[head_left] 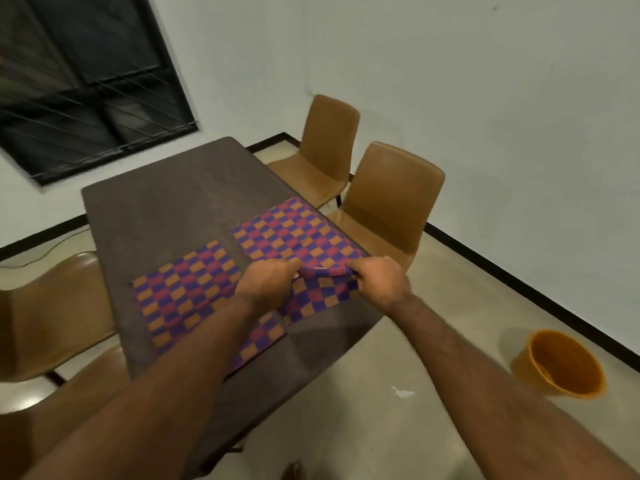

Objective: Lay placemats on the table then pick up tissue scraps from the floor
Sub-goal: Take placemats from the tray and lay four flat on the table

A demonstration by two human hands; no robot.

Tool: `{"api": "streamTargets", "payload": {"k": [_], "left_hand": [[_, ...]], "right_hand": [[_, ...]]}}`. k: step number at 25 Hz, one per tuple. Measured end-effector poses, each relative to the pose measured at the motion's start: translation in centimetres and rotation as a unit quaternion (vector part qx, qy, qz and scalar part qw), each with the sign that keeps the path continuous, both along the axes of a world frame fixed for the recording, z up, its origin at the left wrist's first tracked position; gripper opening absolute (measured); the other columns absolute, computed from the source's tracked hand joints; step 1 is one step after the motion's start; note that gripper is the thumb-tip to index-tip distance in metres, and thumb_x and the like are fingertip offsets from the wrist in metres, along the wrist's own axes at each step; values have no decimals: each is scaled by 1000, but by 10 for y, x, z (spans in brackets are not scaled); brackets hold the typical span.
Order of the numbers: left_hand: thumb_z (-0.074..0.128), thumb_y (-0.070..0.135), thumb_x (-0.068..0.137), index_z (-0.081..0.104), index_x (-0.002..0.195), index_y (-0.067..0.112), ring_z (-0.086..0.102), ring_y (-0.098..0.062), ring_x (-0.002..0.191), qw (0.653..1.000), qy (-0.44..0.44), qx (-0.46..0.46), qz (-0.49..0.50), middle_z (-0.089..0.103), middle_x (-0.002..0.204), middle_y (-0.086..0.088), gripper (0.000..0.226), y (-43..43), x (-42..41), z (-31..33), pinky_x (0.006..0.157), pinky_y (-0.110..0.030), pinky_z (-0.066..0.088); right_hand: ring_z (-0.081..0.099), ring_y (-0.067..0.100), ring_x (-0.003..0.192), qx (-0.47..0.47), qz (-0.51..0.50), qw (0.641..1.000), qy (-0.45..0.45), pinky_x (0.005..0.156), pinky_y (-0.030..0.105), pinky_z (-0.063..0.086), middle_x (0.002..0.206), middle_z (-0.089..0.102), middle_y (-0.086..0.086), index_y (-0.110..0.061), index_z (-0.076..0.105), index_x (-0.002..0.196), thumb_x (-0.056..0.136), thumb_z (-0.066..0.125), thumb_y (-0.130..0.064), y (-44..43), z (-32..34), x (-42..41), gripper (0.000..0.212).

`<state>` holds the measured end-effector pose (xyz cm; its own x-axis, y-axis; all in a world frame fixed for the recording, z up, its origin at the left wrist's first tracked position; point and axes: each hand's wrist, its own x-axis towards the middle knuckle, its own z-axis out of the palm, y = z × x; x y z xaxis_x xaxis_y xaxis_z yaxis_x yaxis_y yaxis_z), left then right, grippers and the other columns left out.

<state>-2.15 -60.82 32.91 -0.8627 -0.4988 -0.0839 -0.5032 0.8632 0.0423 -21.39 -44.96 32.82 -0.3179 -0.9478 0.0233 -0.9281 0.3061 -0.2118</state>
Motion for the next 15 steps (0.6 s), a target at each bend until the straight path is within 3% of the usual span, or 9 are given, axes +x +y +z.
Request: {"api": "streamTargets", "payload": {"k": [3, 7, 10, 12, 15], "left_hand": [[53, 25, 99, 58, 113, 26, 66, -25, 88, 998, 9, 15, 60, 70, 102, -1, 15, -34, 47, 1, 66, -38, 53], [49, 20, 104, 65, 116, 27, 64, -20, 94, 977, 28, 136, 164, 67, 105, 4, 21, -83, 102, -9, 76, -40, 55], [53, 15, 103, 70, 115, 21, 63, -21, 104, 958, 29, 212, 192, 69, 110, 2, 22, -122, 140, -30, 90, -42, 54], [52, 12, 104, 71, 112, 20, 61, -16, 102, 947, 30, 253, 198, 68, 110, 4, 22, -146, 162, -48, 86, -33, 52], [52, 14, 105, 71, 106, 23, 56, -4, 95, 932, 29, 297, 205, 65, 107, 9, 21, -173, 186, -75, 75, -16, 41]], "right_hand": [[66, 20, 99, -1, 45, 999, -12, 86, 38, 55, 104, 72, -4, -28, 66, 113, 92, 64, -30, -52, -7, 31, 22], [65, 11, 91, 6, 104, 992, -64, 77, 31, 53, 97, 71, -10, -33, 64, 115, 93, 63, -27, -118, -21, 71, 23], [63, 14, 107, 35, 134, 984, -113, 90, 36, 55, 120, 68, -9, -38, 53, 133, 96, 55, -20, -161, -35, 96, 42], [58, 19, 120, 70, 146, 977, -141, 99, 42, 53, 135, 60, -5, -38, 47, 139, 96, 53, -16, -188, -49, 110, 49], [55, 20, 121, 76, 155, 969, -178, 99, 42, 53, 133, 59, -4, -43, 45, 137, 94, 48, -8, -221, -74, 126, 55]]}}
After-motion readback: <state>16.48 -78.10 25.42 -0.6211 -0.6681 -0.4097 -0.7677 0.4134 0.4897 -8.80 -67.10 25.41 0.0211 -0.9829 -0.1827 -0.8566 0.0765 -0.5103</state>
